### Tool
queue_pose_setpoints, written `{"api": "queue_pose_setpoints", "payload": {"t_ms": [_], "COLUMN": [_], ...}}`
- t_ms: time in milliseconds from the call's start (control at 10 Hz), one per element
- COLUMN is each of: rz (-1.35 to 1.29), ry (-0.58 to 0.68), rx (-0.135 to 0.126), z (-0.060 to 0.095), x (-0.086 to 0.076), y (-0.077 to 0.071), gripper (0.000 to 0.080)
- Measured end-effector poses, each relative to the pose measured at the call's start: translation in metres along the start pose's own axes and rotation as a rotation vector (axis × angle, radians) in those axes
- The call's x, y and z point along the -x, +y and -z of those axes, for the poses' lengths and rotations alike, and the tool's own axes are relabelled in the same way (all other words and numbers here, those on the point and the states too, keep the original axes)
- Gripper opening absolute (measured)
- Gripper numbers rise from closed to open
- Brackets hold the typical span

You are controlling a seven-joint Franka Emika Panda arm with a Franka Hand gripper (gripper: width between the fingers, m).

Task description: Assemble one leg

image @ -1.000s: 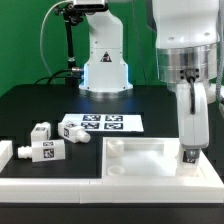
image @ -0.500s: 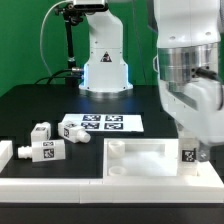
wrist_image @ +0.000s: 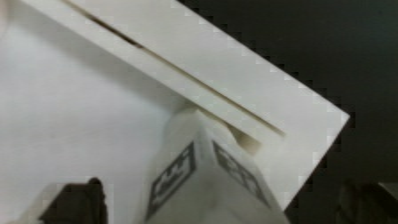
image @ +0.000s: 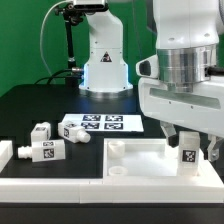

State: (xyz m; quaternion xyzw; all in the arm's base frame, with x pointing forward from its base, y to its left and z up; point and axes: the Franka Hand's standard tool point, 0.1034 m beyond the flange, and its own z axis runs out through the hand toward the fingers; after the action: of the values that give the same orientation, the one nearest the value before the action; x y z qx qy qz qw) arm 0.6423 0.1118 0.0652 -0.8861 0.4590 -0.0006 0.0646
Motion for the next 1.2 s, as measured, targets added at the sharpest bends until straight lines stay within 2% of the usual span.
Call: {"api": "queue_pose_setpoints", "payload": {"t_ms": [200,300,400,500,700,1000,1200], "rz": [0.458,0.529,0.495,0.475,0.429,0.188,-0.142], "ry": [0.023,0.012,0.013,0.014,0.014,0.018,0.023], "rx": [0.028,0.034,0.034,0.034,0.034,0.032,0.024], "z": [0.004,-0.0002,-0.0002,-0.0003,-0.0006,-0.0007,-0.0011], "x": [-0.0028,0.0036,0.0026,0.0019,0.002,0.0024,0.0019], "y": [0.0002,0.0001,0.0006,0.001,0.0012,0.0009,-0.0003], "gripper": [0.0648,0.0648,0.0607,0.0607,0.0305,0.0284,0.0284]}}
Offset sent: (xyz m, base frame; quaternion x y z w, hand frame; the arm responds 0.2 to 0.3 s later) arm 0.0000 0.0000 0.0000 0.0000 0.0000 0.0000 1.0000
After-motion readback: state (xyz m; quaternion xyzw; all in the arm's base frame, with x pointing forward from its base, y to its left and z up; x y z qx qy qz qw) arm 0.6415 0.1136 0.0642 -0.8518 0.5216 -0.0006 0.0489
